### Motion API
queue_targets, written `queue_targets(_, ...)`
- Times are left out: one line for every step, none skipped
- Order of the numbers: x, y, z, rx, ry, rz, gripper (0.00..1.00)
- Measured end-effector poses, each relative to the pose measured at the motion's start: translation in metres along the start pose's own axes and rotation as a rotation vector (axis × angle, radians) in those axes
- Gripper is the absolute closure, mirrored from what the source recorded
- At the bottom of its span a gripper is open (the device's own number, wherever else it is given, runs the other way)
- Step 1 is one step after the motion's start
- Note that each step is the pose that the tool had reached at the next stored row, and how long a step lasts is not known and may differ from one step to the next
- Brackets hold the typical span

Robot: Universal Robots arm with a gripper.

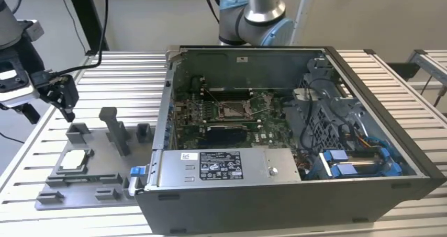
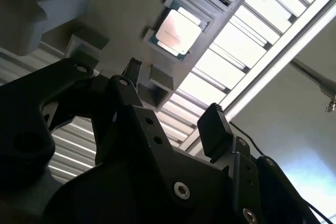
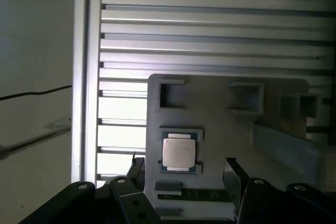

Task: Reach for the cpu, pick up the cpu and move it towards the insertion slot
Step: 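Pick up the cpu and move it towards the insertion slot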

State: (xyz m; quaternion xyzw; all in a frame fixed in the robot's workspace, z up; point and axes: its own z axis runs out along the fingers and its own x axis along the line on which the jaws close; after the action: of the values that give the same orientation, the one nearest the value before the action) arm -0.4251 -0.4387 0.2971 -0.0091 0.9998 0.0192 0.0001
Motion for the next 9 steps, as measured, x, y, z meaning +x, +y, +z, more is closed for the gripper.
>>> queue_targets(0.0002,0.0,0.0016,0.0,-0.0005,0.0,0.0)
queue_targets(0.0004,-0.0001,0.0034,0.0,-0.0009,0.0,0.0)
queue_targets(0.0004,-0.0002,0.0051,0.0001,-0.001,0.0,0.0)
queue_targets(0.0005,-0.0002,0.0068,0.0,-0.0012,0.0,0.0)
queue_targets(0.0005,-0.0003,0.0084,0.0001,-0.0011,0.0,0.0)
queue_targets(0.0005,-0.0004,0.0101,0.0001,-0.0012,0.0,0.0)
queue_targets(0.0005,-0.0004,0.0118,0.0001,-0.0011,0.001,0.0)
queue_targets(0.0005,-0.0005,0.0136,0.0002,-0.0011,0.001,0.0)
queue_targets(0.0005,-0.0006,0.0155,0.0001,-0.0012,0.001,0.0)
